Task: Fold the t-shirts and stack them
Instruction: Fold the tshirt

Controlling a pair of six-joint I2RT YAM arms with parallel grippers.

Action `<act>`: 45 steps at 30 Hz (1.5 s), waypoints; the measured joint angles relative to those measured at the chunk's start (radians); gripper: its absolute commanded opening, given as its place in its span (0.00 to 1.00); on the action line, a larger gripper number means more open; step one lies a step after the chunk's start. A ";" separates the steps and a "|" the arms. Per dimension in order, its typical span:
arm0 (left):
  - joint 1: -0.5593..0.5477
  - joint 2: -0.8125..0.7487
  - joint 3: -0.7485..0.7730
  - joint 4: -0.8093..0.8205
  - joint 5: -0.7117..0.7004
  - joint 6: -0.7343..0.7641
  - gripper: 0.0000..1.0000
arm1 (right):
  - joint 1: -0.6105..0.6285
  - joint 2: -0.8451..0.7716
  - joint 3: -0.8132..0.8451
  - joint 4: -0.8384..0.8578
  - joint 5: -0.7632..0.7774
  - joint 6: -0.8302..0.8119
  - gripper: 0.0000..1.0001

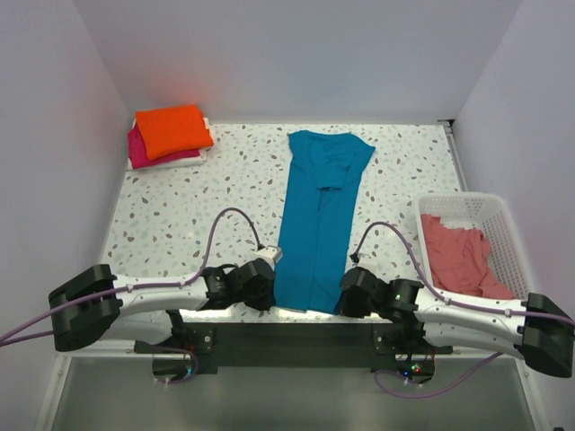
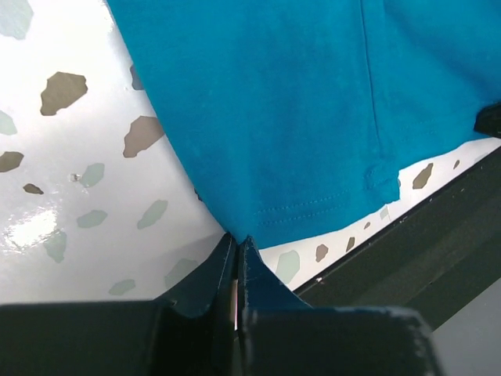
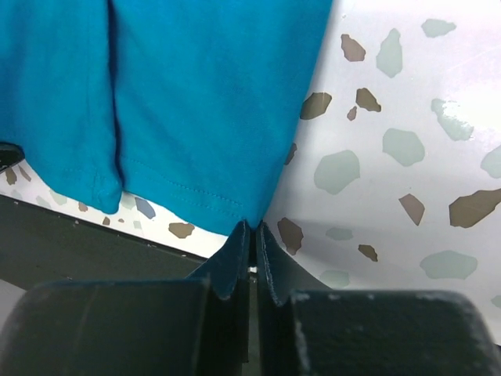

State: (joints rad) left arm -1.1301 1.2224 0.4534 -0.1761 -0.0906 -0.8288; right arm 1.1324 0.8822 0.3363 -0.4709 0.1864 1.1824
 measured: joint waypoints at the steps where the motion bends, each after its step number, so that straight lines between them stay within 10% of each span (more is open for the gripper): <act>1: 0.000 -0.001 -0.002 0.004 0.004 0.000 0.00 | 0.000 -0.002 0.000 0.000 -0.001 -0.002 0.00; 20: 0.111 0.011 0.194 -0.054 -0.072 0.077 0.00 | 0.017 0.064 0.261 -0.153 0.230 -0.163 0.01; 45: 0.391 0.593 0.630 0.220 -0.180 0.142 0.00 | -0.595 0.595 0.561 0.204 0.205 -0.541 0.00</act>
State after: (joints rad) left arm -0.7391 1.8153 1.0832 0.0441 -0.2703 -0.6865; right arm 0.5369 1.4776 0.8970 -0.2668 0.3916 0.6418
